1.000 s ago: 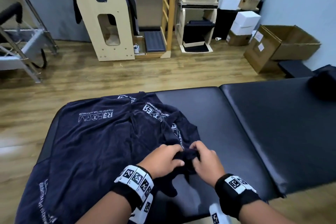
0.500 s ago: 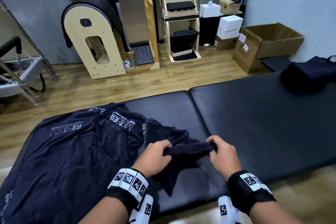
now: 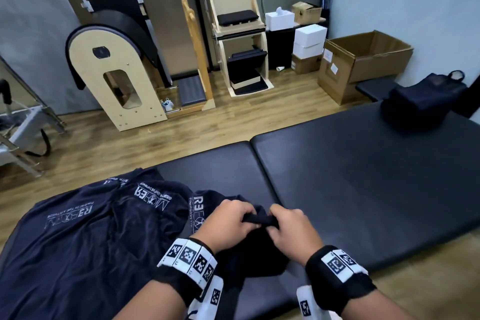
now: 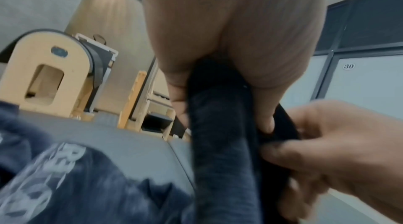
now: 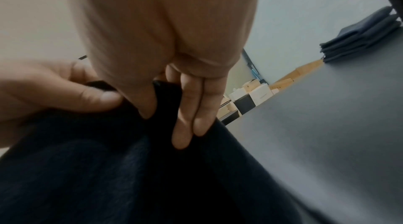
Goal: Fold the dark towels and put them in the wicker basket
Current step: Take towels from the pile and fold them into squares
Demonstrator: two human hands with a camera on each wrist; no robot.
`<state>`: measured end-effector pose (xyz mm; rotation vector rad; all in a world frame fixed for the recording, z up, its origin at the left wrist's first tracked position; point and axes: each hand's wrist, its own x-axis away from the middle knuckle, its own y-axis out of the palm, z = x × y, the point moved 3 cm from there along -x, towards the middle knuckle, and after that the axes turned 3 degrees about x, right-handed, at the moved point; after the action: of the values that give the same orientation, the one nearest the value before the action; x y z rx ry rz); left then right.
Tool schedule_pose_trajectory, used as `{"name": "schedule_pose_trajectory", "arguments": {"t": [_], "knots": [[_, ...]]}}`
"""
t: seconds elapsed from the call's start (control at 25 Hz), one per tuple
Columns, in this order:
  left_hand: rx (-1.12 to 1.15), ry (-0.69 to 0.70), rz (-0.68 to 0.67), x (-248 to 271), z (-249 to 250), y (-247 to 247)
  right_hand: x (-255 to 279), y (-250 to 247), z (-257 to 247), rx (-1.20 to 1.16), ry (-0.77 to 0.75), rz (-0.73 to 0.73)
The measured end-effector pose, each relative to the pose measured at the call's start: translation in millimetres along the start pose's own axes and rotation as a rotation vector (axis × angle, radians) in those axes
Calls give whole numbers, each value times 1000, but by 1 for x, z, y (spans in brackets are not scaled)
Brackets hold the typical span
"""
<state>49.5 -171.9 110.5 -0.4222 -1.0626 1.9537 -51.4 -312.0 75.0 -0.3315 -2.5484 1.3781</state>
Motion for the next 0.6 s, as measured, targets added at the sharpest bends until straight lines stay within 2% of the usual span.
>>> {"name": "schedule_pose_trajectory", "arguments": {"t": [0.16,0.4,0.48,0.6], "knots": [[-125,-8,23,-40,-19,-37,-26,-46,21,85,73,10],[247,14,173,-82,-9,-59,-56,-93,48,199,209,33],[234,23,154,-95,1,-52,-67,-99,41,199,112,34],[181,61,108,-110,13,-37,-82,-97,14,153,-117,4]]}}
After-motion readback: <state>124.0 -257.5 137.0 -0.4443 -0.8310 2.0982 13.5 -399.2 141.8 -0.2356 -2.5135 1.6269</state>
